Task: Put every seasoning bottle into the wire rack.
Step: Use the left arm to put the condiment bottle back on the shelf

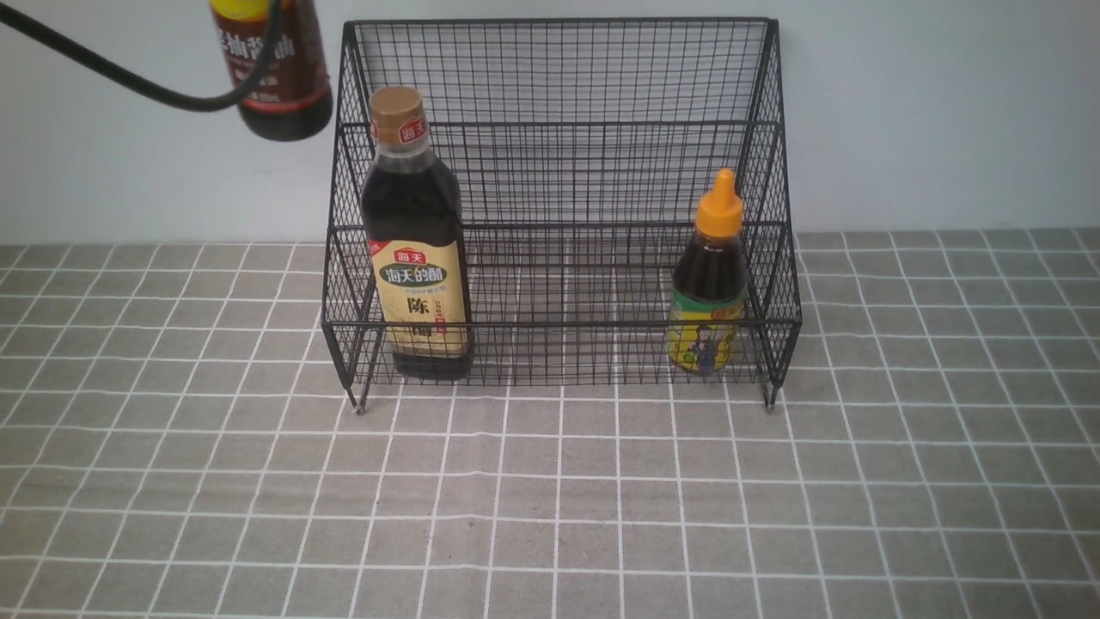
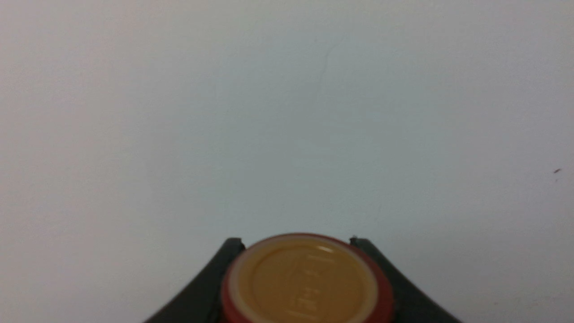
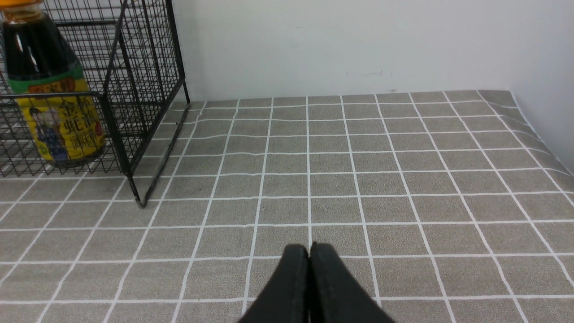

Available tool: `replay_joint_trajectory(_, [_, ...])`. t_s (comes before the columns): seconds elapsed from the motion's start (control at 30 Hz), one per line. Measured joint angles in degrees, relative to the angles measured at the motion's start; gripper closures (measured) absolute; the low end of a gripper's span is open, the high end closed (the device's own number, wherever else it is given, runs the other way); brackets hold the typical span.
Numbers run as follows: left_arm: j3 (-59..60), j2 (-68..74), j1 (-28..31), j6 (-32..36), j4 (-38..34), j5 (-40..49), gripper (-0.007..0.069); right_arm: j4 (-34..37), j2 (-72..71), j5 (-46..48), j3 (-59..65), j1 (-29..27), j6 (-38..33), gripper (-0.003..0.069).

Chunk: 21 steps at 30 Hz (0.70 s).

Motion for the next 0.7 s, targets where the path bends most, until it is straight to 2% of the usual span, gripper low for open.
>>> replay_joint_trajectory(0.7, [-0.1,7.6,-4.6,-0.5,-1.3,-2.2,0.0365,0.0,0.0,0.0,0.0,-0.1,-0.1,0.0671])
